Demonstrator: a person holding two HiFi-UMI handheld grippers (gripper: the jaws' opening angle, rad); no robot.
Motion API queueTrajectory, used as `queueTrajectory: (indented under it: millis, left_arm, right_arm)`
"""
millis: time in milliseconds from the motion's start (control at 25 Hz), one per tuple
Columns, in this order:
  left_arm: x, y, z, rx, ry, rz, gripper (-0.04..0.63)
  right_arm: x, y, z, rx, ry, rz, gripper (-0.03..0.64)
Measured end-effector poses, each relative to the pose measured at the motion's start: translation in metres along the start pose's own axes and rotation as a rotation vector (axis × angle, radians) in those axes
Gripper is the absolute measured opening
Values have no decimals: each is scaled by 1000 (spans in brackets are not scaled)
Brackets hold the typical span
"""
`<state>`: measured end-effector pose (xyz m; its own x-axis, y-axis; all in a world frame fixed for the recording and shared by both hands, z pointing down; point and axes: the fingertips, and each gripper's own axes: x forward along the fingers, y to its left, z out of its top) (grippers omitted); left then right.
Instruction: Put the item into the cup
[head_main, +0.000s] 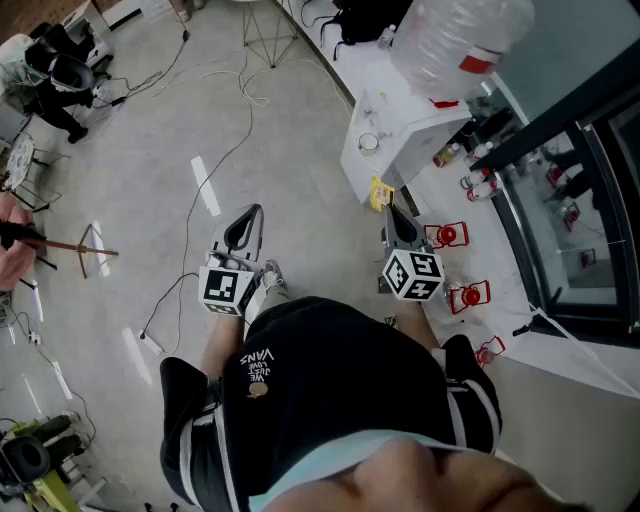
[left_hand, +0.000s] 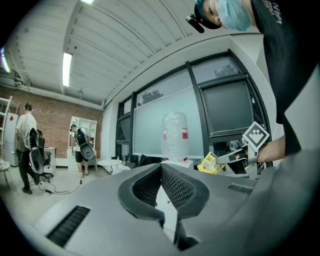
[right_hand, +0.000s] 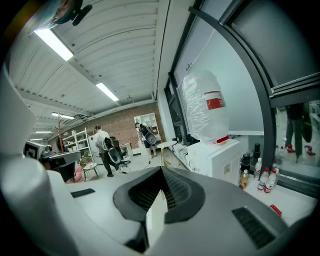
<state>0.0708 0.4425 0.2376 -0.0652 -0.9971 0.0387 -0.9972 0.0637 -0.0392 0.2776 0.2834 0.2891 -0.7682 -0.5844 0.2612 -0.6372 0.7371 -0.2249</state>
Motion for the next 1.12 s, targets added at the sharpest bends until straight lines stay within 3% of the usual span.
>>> queueTrajectory:
  millis: [360,600,840,1120]
  left_arm:
    - [0,1,-2,7,1,-3,19]
    - [21,8,-11,-48,-13,-50,21]
    - [72,40,-25,-60,6,-178,21]
    - [155,109,-22,-52,31,-385,21]
  right_arm:
    - [1,-1,-2,10,-7,-9,43]
    - [13,0,1,34,-14,-3,43]
    - [44,7,8,66,-37,-85,43]
    - [116,18,23,150,-64,-266,43]
